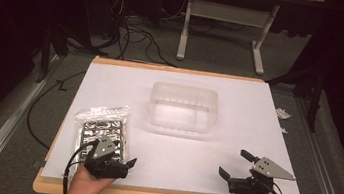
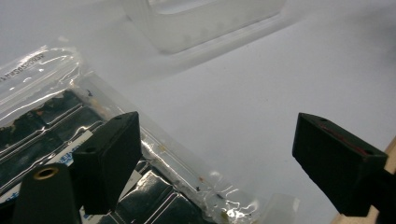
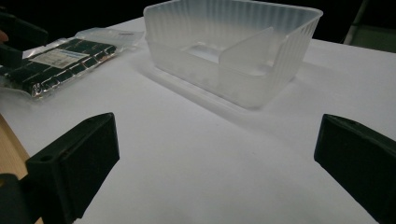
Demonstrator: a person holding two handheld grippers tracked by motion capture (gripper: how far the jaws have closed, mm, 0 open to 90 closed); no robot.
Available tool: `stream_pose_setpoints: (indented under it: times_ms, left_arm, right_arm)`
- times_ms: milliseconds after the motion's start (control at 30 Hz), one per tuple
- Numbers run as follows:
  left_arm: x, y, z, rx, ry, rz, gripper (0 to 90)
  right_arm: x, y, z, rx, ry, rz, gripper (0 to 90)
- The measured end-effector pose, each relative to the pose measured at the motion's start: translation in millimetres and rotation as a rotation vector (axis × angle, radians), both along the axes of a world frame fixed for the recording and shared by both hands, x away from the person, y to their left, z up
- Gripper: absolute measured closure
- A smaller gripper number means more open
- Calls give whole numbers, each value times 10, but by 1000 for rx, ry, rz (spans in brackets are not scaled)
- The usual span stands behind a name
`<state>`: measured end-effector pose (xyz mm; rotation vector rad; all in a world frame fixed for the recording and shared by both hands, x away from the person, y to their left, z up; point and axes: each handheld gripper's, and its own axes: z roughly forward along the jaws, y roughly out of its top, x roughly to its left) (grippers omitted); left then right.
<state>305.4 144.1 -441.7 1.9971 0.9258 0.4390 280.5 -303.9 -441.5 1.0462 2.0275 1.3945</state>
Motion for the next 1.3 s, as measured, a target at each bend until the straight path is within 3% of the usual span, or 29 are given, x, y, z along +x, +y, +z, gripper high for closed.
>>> stream_pose_setpoints:
  times_ms: [233,767,900,1000,1300]
  left_arm:
    - [-3,58,2,17,-10,6,158]
    - [34,168,40,7,-15,28,158]
    - [139,267,34,2,-17,88,161]
    - [275,383,0,-12,4,141,161]
    - [504,657,-59,-24,38,238,173]
  right_arm:
    - [-6,-7,13,24,2,-12,0]
    - [9,-28,-29,35,15,-33,1]
    - [8,-30,-34,34,17,-28,2]
    - [19,-27,-43,30,25,-22,1]
    - [32,-10,-59,29,34,-16,4]
